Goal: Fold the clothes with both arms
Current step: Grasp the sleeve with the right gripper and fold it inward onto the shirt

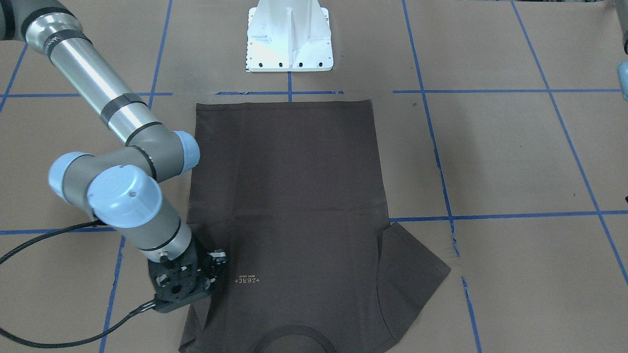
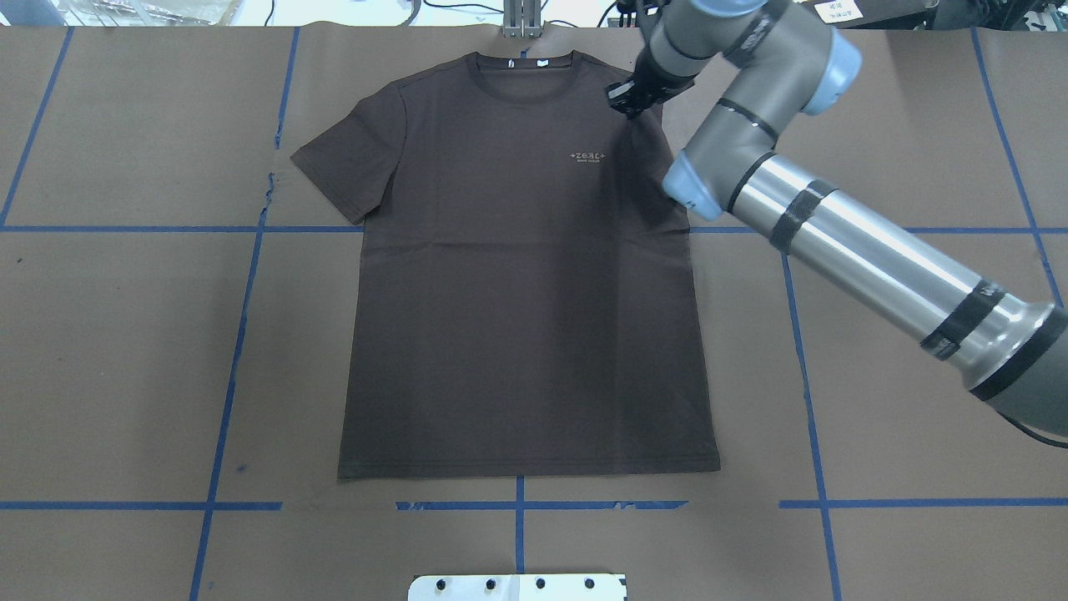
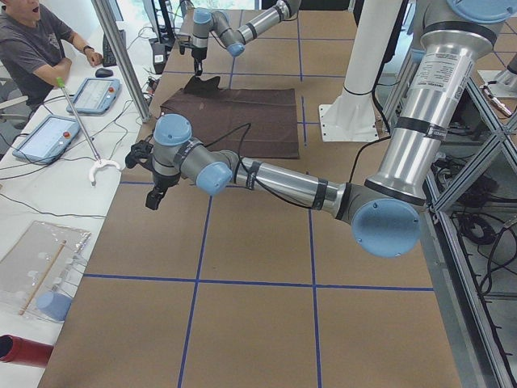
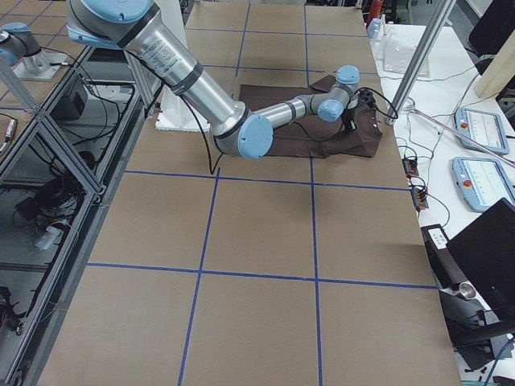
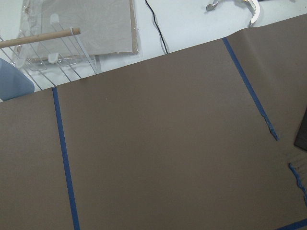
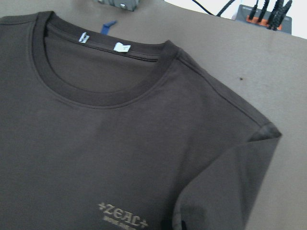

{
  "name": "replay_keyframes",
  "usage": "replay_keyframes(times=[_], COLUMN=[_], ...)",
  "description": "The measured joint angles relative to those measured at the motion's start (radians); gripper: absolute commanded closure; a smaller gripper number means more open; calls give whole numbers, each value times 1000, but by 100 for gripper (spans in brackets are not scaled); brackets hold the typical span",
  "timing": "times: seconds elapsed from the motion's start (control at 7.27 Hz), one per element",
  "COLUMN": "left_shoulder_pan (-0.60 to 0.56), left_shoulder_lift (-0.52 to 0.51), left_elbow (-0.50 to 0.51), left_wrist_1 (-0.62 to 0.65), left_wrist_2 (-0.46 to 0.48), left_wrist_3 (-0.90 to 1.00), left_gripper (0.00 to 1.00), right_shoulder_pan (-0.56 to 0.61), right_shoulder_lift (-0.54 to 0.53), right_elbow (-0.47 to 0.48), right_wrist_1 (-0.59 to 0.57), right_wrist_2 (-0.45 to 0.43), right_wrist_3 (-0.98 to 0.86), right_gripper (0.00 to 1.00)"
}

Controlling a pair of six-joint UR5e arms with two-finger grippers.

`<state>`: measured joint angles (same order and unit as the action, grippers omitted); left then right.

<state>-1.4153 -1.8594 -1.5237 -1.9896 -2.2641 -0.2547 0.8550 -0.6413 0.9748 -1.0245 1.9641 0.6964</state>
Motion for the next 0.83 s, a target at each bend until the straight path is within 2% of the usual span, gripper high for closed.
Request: replay_keyframes(times=[0.14, 0.55, 0.83], left_shoulder_pan=[0, 1, 26], left_shoulder_lift=[0, -4, -31], left_elbow=[0, 3, 4], left_wrist_1=[0, 0, -5], left_wrist_2=[0, 1, 2], left_wrist_3=[0, -1, -57], left_gripper=[0, 0, 0], right_shoulder_pan=[-36, -69, -60], right_shoulder_lift=[17, 9, 5], right_elbow=[-2, -5, 16], right_wrist_1=[-1, 48, 35], right_wrist_2=[-52, -89, -13], right_wrist_3=[19, 68, 205], right_gripper=[1, 0, 0])
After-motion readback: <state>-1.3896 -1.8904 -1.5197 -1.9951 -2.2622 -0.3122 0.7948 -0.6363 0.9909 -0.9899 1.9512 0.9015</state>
